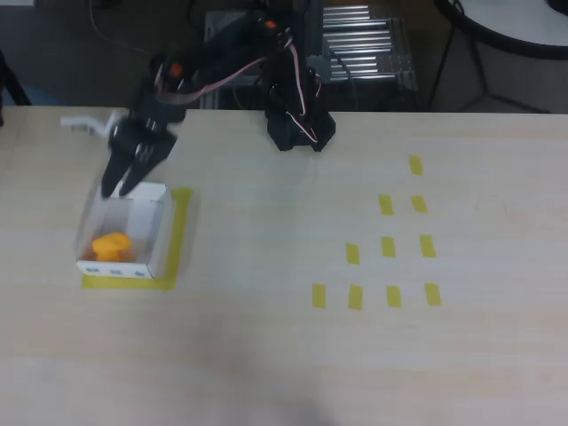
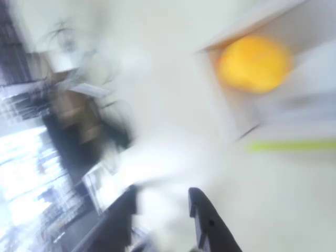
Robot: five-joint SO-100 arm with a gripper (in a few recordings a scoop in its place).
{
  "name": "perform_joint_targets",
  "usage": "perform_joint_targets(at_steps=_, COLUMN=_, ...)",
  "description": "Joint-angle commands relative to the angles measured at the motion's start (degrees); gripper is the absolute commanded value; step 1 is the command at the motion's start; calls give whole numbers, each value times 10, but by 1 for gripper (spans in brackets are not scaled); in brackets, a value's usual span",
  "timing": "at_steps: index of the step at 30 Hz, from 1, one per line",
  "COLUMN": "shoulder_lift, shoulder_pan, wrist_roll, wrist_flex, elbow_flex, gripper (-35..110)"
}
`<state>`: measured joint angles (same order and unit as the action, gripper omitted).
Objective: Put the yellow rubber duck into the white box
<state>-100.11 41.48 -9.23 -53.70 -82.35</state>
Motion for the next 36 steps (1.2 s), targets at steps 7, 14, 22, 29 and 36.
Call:
perform_joint_targets(at_steps=7, shoulder_lift=-456, shoulder_pan=-212, wrist_roll=169, wrist_flex=137, elbow_flex=-167, gripper=0)
perform_joint_targets(at_steps=14, shoulder_lift=-693, shoulder_pan=-369, wrist_roll=196, wrist_flex=137, elbow_flex=-521, gripper=0)
perform_joint_targets(at_steps=22, shoulder_lift=-858, shoulder_pan=-399, wrist_roll=214, wrist_flex=67, elbow_flex=-804, gripper=0)
perform_joint_targets(at_steps=29, shoulder_lift=-910, shoulder_pan=-417, wrist_roll=211, wrist_flex=-17, elbow_flex=-907, gripper=0)
perform_joint_targets(at_steps=36, shoulder_lift=-910, shoulder_pan=-401, wrist_roll=207, wrist_flex=-23, elbow_flex=-937, gripper=0)
